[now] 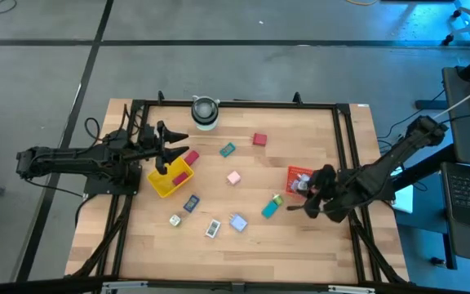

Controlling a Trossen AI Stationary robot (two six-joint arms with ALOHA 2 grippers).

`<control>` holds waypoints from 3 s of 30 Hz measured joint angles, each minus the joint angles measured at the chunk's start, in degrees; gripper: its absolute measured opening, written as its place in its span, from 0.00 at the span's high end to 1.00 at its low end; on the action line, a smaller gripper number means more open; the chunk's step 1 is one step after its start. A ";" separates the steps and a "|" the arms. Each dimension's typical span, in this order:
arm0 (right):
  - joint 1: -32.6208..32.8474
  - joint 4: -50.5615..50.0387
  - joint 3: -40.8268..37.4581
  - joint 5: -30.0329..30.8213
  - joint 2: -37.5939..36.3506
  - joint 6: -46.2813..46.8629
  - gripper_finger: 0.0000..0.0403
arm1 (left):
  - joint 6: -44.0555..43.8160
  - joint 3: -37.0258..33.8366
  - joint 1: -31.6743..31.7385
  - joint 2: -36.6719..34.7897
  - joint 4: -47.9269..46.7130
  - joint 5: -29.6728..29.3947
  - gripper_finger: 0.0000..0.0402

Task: Pick & Place Office items
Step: Put the purple charger adapter into the orange basket, then put the right green charger adapter into the orange basket

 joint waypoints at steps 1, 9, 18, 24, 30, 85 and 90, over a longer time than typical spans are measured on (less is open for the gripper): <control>0.00 0.06 -1.53 0.33 -2.12 0.17 0.68 | 0.05 0.02 0.00 0.00 -0.02 -0.01 0.44; 0.00 10.73 -11.39 3.61 -17.20 -4.62 0.68 | -0.01 0.00 0.00 0.00 -0.28 -0.03 0.44; 0.04 11.82 -20.82 4.65 -24.87 0.13 0.68 | -0.01 0.01 0.00 0.00 -0.28 -0.15 0.44; 0.04 19.78 -27.43 3.54 -25.88 1.89 0.68 | 0.12 0.00 0.00 0.00 -0.35 -0.54 0.44; 0.04 25.07 -31.35 3.46 -25.88 3.39 0.68 | 0.12 0.01 0.00 0.01 -0.57 -1.53 0.44; -19.28 36.75 -31.39 -14.64 -25.11 -16.19 0.43 | 3.07 0.01 0.12 2.12 -0.31 -5.23 0.44; -19.28 36.60 -31.39 -13.07 -25.11 -16.01 0.37 | 3.07 0.02 0.11 2.12 -0.33 -5.12 0.44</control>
